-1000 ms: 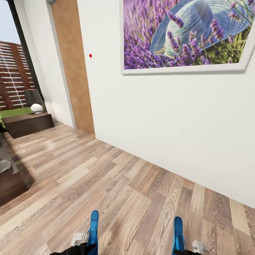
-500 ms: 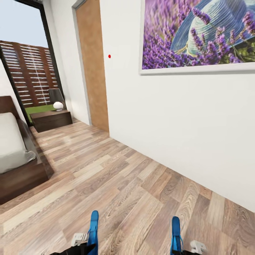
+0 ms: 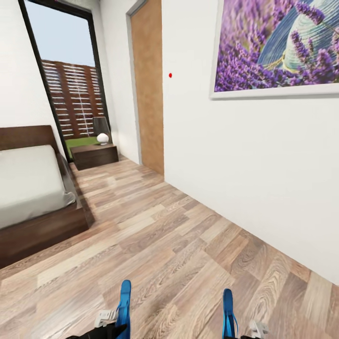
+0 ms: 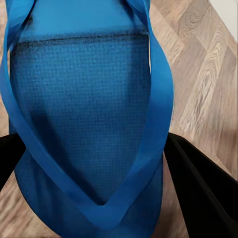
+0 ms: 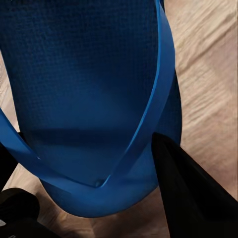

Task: In the bedroom, move the book from the bed onto either nightstand, and place the two sandals side by side next to the bed.

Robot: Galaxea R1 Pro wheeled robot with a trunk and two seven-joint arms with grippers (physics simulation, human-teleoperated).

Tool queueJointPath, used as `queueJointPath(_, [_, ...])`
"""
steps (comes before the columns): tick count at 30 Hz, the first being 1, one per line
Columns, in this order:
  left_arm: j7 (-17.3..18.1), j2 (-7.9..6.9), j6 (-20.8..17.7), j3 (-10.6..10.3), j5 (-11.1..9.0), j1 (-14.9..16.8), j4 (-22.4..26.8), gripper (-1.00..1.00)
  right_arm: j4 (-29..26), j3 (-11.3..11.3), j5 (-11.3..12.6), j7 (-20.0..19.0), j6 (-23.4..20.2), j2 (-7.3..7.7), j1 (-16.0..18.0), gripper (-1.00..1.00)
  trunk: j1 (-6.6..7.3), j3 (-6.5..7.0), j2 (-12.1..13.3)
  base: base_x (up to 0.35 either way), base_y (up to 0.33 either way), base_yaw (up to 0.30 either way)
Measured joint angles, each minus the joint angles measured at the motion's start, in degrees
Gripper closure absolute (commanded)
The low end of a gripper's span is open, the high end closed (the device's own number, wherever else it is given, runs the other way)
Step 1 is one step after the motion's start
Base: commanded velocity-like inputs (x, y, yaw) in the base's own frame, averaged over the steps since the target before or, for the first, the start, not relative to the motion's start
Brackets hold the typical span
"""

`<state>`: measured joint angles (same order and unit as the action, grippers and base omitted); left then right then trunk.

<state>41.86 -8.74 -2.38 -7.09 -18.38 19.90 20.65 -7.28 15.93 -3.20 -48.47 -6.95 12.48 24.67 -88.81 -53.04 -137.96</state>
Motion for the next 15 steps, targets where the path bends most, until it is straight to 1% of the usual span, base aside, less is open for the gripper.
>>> queueJointPath(15, [0.0, 0.00, 0.0, 0.0, 0.0, 0.0, 0.0, 1.00, 0.0, 0.0, 0.1, 0.1, 0.0, -0.01, 0.0, 1.00, 0.00, 0.00, 0.0, 0.000, 0.000, 0.282])
